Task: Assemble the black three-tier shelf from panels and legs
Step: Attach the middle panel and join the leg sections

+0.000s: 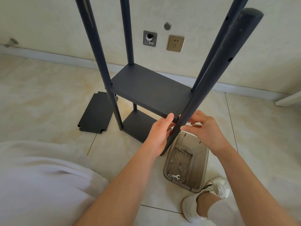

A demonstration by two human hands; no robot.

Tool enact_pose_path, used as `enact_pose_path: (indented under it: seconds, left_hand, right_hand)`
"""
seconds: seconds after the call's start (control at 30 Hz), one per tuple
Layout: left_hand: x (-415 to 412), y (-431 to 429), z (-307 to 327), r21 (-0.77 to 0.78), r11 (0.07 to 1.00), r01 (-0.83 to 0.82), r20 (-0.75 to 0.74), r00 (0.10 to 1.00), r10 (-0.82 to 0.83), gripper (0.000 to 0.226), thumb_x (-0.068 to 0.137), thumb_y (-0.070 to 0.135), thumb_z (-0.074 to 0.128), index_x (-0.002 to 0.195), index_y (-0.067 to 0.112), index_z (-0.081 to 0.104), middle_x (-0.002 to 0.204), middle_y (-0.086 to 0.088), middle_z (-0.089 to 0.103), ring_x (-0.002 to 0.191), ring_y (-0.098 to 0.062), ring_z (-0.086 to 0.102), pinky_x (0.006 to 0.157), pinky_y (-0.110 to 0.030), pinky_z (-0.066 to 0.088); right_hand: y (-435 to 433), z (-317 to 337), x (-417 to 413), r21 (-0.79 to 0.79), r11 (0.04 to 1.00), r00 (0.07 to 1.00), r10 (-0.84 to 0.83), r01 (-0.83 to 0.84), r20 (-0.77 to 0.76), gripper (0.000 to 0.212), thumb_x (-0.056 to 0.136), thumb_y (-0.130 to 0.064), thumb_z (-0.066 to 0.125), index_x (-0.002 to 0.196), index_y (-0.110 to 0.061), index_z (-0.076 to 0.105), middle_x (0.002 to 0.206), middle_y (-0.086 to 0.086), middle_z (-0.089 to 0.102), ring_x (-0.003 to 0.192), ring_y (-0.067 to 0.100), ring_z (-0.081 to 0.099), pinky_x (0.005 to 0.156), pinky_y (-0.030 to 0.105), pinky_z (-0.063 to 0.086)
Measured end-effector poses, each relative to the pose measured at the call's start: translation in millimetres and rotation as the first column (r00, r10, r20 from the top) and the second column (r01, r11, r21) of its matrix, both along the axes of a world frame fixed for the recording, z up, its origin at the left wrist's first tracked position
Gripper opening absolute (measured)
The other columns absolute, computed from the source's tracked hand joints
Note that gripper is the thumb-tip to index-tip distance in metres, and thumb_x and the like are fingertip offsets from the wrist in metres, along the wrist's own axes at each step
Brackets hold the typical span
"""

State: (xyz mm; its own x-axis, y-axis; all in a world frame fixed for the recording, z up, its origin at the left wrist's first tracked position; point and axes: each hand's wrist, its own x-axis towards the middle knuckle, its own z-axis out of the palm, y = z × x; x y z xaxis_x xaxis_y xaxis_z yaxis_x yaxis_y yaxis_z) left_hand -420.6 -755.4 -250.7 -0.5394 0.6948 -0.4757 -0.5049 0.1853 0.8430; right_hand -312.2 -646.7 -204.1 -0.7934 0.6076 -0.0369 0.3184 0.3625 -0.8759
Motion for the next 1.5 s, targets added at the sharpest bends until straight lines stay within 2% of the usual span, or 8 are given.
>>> enact_pose_path:
  seconds: [0.2, 0.37, 0.57, 0.83, 1.03, 1.27, 1.4, 1.5]
  left_hand:
    - [-0.9, 0.2, 1.1, 0.033, 0.999, 0.025, 0.015, 1.0, -0.025, 0.037, 0.102, 0.052, 0.045, 0.115, 0.021, 0.06, 0.128, -0.001, 0.065, 0.122, -0.018, 0.059, 0.092, -0.026, 0.043]
    - [-1.6, 2.7, 3.1, 0.02, 1.0, 0.022, -0.001, 1.0, -0.022, 0.041, 0.102, 0.054, 0.042, 0.124, 0.023, 0.055, 0.133, 0.0, 0.062, 0.126, -0.018, 0.057, 0.1, -0.029, 0.042]
    - [-0.4, 0.7, -0.4, 0.021, 0.999, 0.025, -0.009, 1.0, -0.025, 0.041, 0.102, 0.055, 0.043, 0.127, 0.023, 0.053, 0.135, -0.001, 0.061, 0.129, -0.019, 0.055, 0.115, -0.039, 0.038]
    - [1.3, -2.5, 5.2, -0.007, 1.0, -0.007, 0.007, 1.0, 0.007, 0.029, 0.102, 0.055, 0.044, 0.112, 0.031, 0.055, 0.125, 0.004, 0.066, 0.122, -0.015, 0.059, 0.09, -0.022, 0.041]
    - [4.0, -1.8, 10.6, -0.04, 0.996, -0.08, -0.037, 0.996, 0.079, 0.021, 0.098, 0.054, 0.052, 0.102, 0.034, 0.056, 0.102, 0.015, 0.068, 0.106, -0.011, 0.063, 0.075, -0.016, 0.043]
    - [8.1, -4.9, 20.2, -0.104, 0.975, -0.194, -0.167, 0.97, 0.175, 0.029, 0.094, 0.049, 0.064, 0.115, 0.032, 0.051, 0.104, 0.019, 0.062, 0.098, -0.003, 0.061, 0.066, -0.012, 0.04]
    - [16.9, -17.8, 21.7, -0.033, 0.918, -0.396, -0.474, 0.814, 0.335, 0.047, 0.088, 0.03, 0.078, 0.119, 0.03, 0.043, 0.087, 0.019, 0.061, 0.086, 0.005, 0.061, 0.071, -0.015, 0.047]
    - [20.2, -28.8, 19.1, 0.027, 0.924, -0.381, -0.86, 0.463, 0.216, 0.053, 0.08, 0.019, 0.084, 0.125, 0.02, 0.055, 0.104, 0.008, 0.056, 0.102, -0.013, 0.053, 0.088, -0.022, 0.045]
  right_hand:
    - [0.2, 3.7, -1.9, -0.021, 0.999, 0.999, 0.032, -0.032, -0.008, 0.022, 0.081, -0.01, 0.078, 0.085, -0.032, 0.073, 0.106, 0.002, 0.065, 0.096, 0.022, 0.06, 0.083, 0.032, 0.055]
    - [1.9, 1.6, -3.7, 0.003, 1.0, 0.999, 0.03, -0.03, -0.018, 0.029, 0.079, -0.014, 0.08, 0.078, -0.041, 0.07, 0.1, -0.005, 0.063, 0.09, 0.008, 0.058, 0.075, 0.016, 0.052]
    - [3.9, 0.6, -4.3, 0.039, 0.999, 1.0, 0.018, -0.018, -0.001, 0.029, 0.077, -0.018, 0.082, 0.088, -0.043, 0.07, 0.103, -0.011, 0.058, 0.096, 0.011, 0.057, 0.081, 0.022, 0.049]
    - [3.0, -0.8, -4.5, 0.083, 0.995, 0.998, -0.064, 0.063, 0.008, 0.026, 0.075, -0.021, 0.083, 0.095, -0.03, 0.07, 0.104, -0.01, 0.055, 0.092, 0.013, 0.055, 0.076, 0.016, 0.046]
    - [-0.8, -6.2, -6.0, 0.085, 0.992, 0.994, -0.098, 0.094, 0.042, 0.054, 0.08, -0.026, 0.08, 0.126, -0.034, 0.054, 0.123, -0.008, 0.052, 0.097, 0.009, 0.057, 0.074, 0.011, 0.045]
    - [-0.6, -5.8, -2.4, -0.091, 0.995, 0.998, 0.022, -0.028, -0.06, 0.06, 0.078, -0.033, 0.073, 0.136, -0.027, 0.058, 0.123, -0.016, 0.067, 0.11, 0.006, 0.065, 0.098, 0.031, 0.052]
    - [7.4, -9.6, -3.8, -0.135, 0.991, 0.998, -0.01, 0.002, -0.056, 0.057, 0.079, -0.019, 0.08, 0.133, -0.026, 0.063, 0.116, -0.014, 0.071, 0.104, 0.006, 0.068, 0.095, 0.032, 0.055]
    - [10.5, -9.9, -3.9, -0.171, 0.985, 0.998, -0.018, 0.007, -0.062, 0.058, 0.078, -0.015, 0.081, 0.132, -0.024, 0.064, 0.114, -0.011, 0.072, 0.105, 0.011, 0.069, 0.097, 0.038, 0.055]
